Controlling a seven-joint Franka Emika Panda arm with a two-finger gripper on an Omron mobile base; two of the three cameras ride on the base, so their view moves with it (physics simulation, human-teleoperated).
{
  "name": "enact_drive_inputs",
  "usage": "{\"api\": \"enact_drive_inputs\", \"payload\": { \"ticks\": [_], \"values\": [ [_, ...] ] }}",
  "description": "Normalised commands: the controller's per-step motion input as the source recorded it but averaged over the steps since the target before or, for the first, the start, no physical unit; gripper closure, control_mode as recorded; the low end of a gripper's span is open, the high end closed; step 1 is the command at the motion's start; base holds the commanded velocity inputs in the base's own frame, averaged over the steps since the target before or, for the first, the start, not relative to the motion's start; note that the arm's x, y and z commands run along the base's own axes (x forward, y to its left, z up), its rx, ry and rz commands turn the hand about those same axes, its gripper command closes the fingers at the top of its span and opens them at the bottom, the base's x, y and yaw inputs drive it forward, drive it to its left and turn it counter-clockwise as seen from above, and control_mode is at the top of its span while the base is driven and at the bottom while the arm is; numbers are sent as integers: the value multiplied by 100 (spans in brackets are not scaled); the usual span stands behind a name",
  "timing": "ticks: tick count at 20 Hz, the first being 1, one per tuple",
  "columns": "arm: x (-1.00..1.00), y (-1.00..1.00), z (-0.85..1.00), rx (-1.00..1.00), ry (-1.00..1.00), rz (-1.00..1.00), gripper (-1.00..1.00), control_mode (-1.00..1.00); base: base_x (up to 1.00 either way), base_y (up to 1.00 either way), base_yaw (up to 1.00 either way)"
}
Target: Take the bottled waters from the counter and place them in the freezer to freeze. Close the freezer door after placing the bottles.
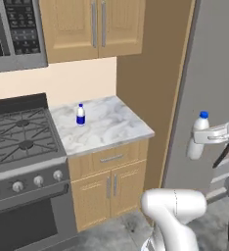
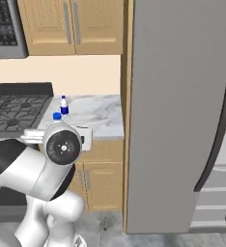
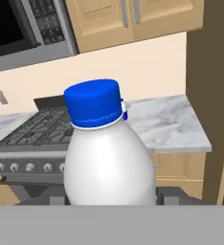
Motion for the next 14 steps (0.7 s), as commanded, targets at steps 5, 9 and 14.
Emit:
{"api": "enact_drive_inputs", "payload": {
  "ticks": [5, 9, 14],
  "values": [
    [0, 0, 0, 0, 0, 0, 100, 100, -61, -27, -32],
    [0, 0, 0, 0, 0, 0, 100, 100, -35, -93, -30],
    [0, 0, 0, 0, 0, 0, 100, 100, -29, -95, -28]
  ]
}}
